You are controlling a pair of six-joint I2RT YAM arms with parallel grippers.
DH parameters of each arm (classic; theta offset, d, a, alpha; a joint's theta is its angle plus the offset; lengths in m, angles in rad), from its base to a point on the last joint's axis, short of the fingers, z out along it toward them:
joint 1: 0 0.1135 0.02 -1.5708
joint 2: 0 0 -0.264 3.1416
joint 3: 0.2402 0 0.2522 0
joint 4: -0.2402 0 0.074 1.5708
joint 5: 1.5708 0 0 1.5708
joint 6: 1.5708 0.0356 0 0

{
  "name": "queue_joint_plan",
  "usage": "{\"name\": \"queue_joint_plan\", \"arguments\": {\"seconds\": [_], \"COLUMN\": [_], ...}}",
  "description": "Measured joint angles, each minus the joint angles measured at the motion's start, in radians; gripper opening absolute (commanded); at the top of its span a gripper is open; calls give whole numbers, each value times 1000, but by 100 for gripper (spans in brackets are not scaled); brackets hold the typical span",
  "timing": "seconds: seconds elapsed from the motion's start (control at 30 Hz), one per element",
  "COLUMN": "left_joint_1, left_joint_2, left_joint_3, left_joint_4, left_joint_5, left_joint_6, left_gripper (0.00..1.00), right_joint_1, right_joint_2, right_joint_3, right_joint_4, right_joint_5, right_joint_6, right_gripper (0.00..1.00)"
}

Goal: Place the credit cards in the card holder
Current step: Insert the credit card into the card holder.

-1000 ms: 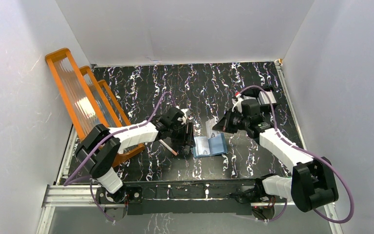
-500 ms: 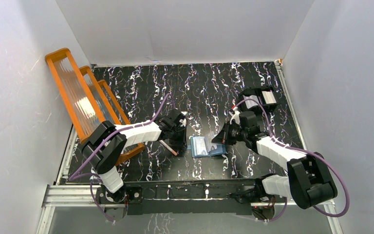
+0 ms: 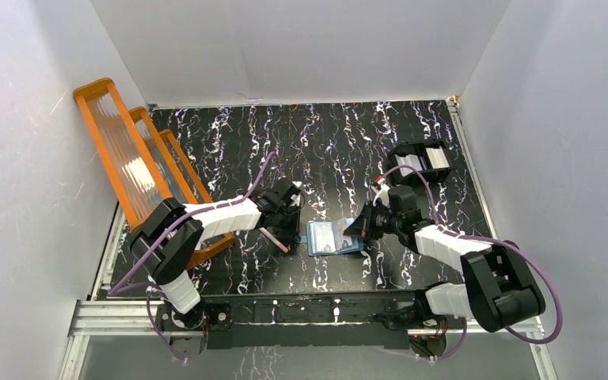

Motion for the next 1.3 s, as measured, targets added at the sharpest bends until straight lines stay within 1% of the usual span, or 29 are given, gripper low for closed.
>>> {"name": "queue_joint_plan", "arguments": {"seconds": [0.7,1.1,1.23,1.3], "left_joint_1": [0,0,1,2], "left_joint_2": [-2,-2,-8,-11], "left_joint_3": [-3,-6,-17,-22], "left_joint_4": [0,5,18,23], "left_joint_5": [6,11,18,21], "left_joint_6": [-1,-5,-16,-21], "left_gripper": [0,0,0,0], "right_joint_1": [-1,-1,-1,1], "right_joint_2": [127,145,176,201], "right_joint_3": [-112,-112,-113,-114], "right_joint_4": [303,341,395,431], "right_joint_5": [-125,-101,-102,-103], "right_joint_6": [142,134,158,174], "right_gripper": [0,0,0,3]}}
